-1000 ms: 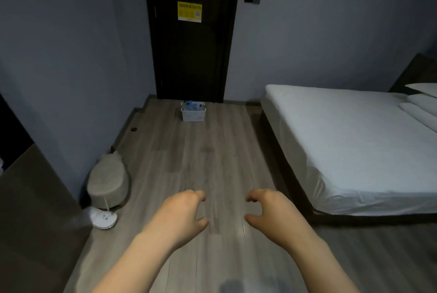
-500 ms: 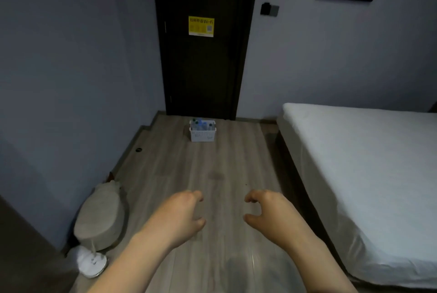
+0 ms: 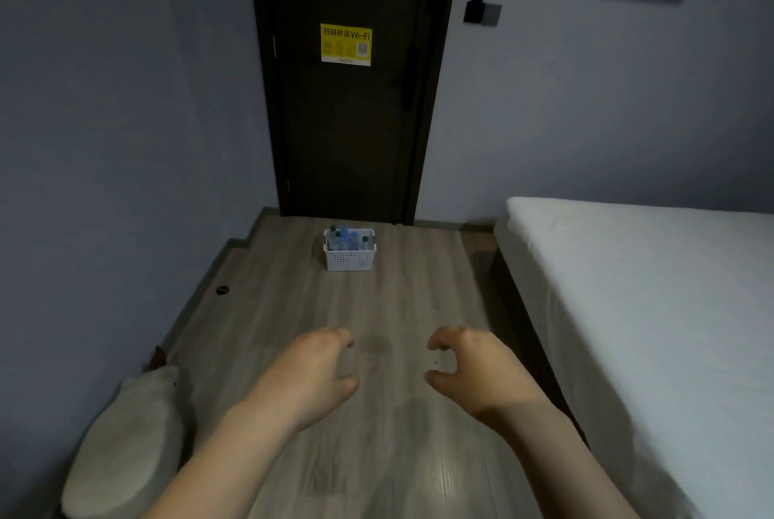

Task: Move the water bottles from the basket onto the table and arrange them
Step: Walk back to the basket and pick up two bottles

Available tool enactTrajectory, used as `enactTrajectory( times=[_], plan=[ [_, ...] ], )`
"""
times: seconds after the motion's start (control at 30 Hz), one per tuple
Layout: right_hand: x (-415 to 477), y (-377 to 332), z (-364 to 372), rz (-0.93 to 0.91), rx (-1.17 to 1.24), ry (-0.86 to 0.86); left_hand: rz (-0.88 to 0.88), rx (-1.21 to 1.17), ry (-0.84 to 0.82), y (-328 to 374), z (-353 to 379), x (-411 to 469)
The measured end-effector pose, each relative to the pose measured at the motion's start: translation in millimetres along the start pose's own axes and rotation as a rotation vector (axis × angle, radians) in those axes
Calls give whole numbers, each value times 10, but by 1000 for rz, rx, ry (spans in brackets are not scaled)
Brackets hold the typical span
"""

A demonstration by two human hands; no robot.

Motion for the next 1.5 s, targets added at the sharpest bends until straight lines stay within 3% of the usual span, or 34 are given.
enactTrajectory(
  times=[0.5, 1.07, 1.5],
  plan=[
    [2602, -342, 14, 17, -28, -22, 9, -11, -52, -1140, -288, 2402],
    [5754, 263, 190, -27, -2, -62, -137, -31, -33, -1935, -200, 5212],
    [7671, 472, 506, -5, 7, -147, -175, -70, -92, -2660, -43, 6999]
  ],
)
Point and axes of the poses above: each hand's wrist, its own x-axis towards the middle knuckle, its own z-axis out of the palm, y = z × x, the point moved 4 cm from there along x, towards the middle knuckle, and after that the axes turned 6 degrees about y, right-handed, at the moved point
